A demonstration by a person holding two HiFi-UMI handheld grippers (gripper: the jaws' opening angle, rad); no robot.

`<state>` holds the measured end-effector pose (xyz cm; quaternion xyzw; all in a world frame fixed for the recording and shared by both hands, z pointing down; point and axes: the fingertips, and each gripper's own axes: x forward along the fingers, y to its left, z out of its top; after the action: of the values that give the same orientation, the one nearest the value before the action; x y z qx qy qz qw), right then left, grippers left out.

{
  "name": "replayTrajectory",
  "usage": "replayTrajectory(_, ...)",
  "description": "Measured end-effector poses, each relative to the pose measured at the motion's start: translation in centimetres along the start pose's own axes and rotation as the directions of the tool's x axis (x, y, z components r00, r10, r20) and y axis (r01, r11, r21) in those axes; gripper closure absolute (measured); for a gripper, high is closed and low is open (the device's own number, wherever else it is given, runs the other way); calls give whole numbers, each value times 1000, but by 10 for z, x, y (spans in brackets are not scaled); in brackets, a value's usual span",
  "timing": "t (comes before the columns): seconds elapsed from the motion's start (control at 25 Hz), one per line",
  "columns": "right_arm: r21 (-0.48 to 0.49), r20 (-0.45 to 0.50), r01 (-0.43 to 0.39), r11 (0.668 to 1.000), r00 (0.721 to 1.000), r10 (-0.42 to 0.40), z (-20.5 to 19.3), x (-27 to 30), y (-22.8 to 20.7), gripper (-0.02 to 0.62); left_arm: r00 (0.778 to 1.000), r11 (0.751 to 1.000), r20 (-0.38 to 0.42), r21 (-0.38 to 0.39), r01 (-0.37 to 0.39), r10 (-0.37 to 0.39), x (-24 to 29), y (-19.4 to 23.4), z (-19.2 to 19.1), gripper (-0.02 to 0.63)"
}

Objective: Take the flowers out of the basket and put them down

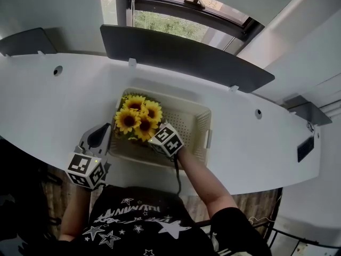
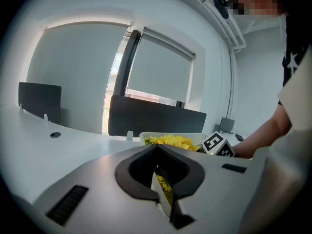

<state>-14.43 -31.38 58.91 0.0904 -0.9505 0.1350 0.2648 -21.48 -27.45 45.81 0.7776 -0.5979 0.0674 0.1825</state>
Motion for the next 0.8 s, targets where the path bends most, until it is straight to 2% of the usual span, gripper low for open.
replayTrajectory(0.24, 27, 1, 65, 998, 998, -65, 6, 13, -2, 49, 1000, 1000, -2, 1, 8, -8, 0, -1, -1, 597)
replayTrajectory(0.44, -28, 28, 70, 997, 997, -69, 8, 17, -5, 51, 1000, 1000, -9, -1, 13, -13, 0, -4, -3, 597)
replayTrajectory(0.6, -36, 52, 70, 997, 996, -68, 9, 20, -6, 51, 1000, 1000, -14, -3, 12, -12, 2, -3, -5, 597)
replayTrajectory(0.8, -78, 21, 84, 993, 996, -83, 12, 27, -11, 56, 1000, 1000, -27, -7, 1, -1, 4, -1, -9, 597)
